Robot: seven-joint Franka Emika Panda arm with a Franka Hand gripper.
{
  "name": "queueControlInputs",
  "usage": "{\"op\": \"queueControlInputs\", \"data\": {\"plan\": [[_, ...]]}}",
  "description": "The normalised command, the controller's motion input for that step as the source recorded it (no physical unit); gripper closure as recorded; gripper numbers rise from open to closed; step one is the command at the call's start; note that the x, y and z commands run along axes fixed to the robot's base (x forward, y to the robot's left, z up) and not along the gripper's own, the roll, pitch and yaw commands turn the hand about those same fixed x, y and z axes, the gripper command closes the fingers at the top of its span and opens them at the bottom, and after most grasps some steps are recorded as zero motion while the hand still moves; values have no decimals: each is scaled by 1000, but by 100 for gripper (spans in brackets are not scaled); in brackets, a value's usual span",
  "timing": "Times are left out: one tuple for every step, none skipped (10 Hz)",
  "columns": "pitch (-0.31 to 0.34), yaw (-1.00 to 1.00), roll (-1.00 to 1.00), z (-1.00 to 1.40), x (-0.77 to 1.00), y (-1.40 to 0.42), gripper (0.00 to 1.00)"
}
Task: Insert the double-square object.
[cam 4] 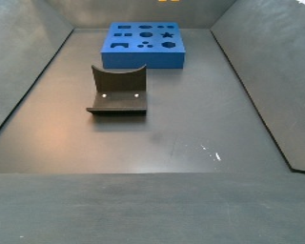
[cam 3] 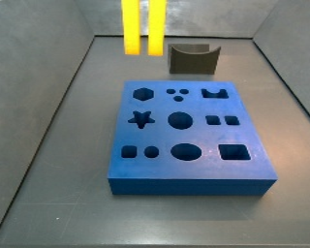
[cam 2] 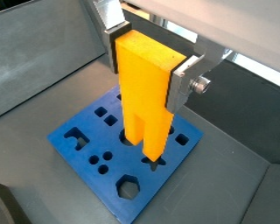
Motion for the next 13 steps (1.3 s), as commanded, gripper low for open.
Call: {"op": "queueControlInputs", "data": {"plan": [[0,206,53,-469,509,-483,100],[0,197,0,-563,823,-383,100],[0,146,0,-523,886,-274,100],[0,126,21,-426,911,-174,100],[0,103,143,-266,969,-131,100],[83,89,311,-77,997,-149,100],[74,83,314,-6,1000,-154,100],[50,31,256,0,1000,-263,100],[51,0,243,-9,1000,-286,100],[80,0,216,-89,1000,-257,100],[176,0,160,-174,997,-217,100],[231,0,151,-200,957,-180,100],[220,0,113,-163,997,-83,100]]}}
